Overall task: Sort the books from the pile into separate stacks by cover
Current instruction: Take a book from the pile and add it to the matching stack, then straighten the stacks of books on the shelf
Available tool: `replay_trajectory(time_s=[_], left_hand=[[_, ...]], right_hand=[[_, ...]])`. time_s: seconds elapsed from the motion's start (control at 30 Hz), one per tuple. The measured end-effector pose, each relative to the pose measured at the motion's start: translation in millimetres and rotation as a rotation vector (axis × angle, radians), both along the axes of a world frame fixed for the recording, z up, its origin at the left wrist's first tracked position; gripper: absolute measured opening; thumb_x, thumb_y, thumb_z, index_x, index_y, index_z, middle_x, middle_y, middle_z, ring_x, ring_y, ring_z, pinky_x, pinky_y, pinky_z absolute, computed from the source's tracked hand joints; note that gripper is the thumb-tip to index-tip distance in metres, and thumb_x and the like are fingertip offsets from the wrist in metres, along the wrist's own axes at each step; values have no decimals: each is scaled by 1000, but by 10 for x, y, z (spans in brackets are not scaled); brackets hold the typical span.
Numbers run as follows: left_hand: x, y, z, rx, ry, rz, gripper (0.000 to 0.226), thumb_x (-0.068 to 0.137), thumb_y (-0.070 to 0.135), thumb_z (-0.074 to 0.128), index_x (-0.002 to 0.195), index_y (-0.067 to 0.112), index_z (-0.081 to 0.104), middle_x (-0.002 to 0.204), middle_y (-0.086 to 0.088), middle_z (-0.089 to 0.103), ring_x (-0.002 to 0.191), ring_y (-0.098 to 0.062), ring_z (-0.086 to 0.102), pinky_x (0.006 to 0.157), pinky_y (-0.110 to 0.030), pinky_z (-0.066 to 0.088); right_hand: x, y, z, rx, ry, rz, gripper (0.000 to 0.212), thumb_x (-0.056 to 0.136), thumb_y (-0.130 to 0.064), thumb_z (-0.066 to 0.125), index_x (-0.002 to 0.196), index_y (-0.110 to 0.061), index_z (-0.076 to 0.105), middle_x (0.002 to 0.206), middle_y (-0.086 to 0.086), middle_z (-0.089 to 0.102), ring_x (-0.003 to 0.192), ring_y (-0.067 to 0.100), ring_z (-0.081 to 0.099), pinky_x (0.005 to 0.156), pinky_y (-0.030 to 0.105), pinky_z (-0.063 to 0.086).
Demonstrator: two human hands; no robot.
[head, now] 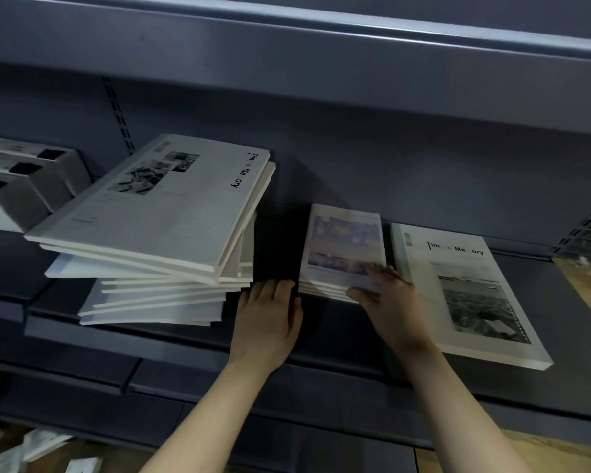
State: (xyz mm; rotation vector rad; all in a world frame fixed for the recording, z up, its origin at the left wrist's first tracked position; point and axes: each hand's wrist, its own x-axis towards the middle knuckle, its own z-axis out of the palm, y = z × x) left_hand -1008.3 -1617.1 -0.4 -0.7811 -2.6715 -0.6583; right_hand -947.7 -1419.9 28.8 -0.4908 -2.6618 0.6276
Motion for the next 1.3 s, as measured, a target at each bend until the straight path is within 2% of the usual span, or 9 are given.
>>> replay_trajectory(time_s=[0.17, 0.4, 0.57, 0.67, 0.73, 0.97, 1.13, 1.2, 1.3], left_hand=[[8, -5, 4, 12, -3, -1, 42, 90, 37, 33, 115, 16, 59, 105, -3, 64, 94, -24, 59, 79, -37, 45], [9, -6, 5, 19, -3, 2, 40, 90, 36, 34, 114, 16, 59, 102, -2, 64, 92, -24, 58, 78, -36, 45], [8, -10, 14, 11, -9, -1, 40, 90, 36, 34, 113, 16, 59, 101, -2, 64, 92, -24, 58, 78, -36, 44], [20, -20, 24, 18, -2, -4, 39, 90, 35, 34, 112, 16, 60, 100, -3, 64, 91, -24, 59, 77, -36, 44], [19, -22, 26, 16, 2, -8, 39, 89, 35, 35, 111, 16, 60, 100, -3, 65, 90, -24, 59, 77, -35, 45], [97, -31, 94, 76, -1, -102, 34, 90, 29, 36, 107, 13, 61, 99, -5, 63, 88, -25, 58, 76, -33, 48], [367, 7, 450, 65, -14, -325, 40, 87, 29, 35, 114, 12, 59, 112, -7, 58, 98, -28, 57, 74, -35, 52], [464, -12, 712, 127, 44, -398, 37, 87, 27, 39, 114, 13, 60, 112, -6, 59, 95, -26, 59, 72, -38, 53], [554, -94, 1094, 259, 160, -437, 28, 88, 22, 48, 109, 11, 64, 106, -6, 62, 93, -26, 60, 76, -40, 51]], right_hand=[[-17, -3, 24, -15, -4, -22, 56, 79, -38, 71, 127, -14, 58, 129, 9, 59, 119, 27, 54, 97, 36, 45], [26, -29, 60, -12, 33, -57, 39, 78, -30, 73, 111, -12, 66, 110, 9, 67, 99, 28, 63, 79, 33, 47], [28, -19, 20, -35, 31, -62, 48, 78, -32, 74, 120, -12, 62, 117, 7, 65, 106, 26, 61, 86, 34, 48], [50, 22, -25, -61, -37, -16, 65, 76, -27, 76, 134, -12, 51, 132, 7, 56, 123, 25, 50, 102, 35, 42], [56, 28, -36, -66, -72, -10, 69, 77, -20, 75, 138, -11, 45, 140, 7, 49, 133, 24, 40, 110, 36, 34], [69, -44, -25, -11, -40, -71, 61, 80, -11, 71, 137, -13, 47, 141, 8, 48, 131, 26, 43, 107, 40, 39], [96, -54, -32, 8, -44, -25, 62, 76, -11, 74, 134, -12, 51, 136, 13, 52, 126, 31, 48, 102, 40, 43], [140, -104, -21, 61, -5, -42, 53, 76, -17, 73, 126, -13, 57, 131, 13, 54, 122, 33, 50, 98, 40, 46], [224, -247, 20, 108, 105, -40, 37, 79, -15, 68, 116, -13, 65, 123, 11, 59, 116, 31, 53, 93, 35, 44]])
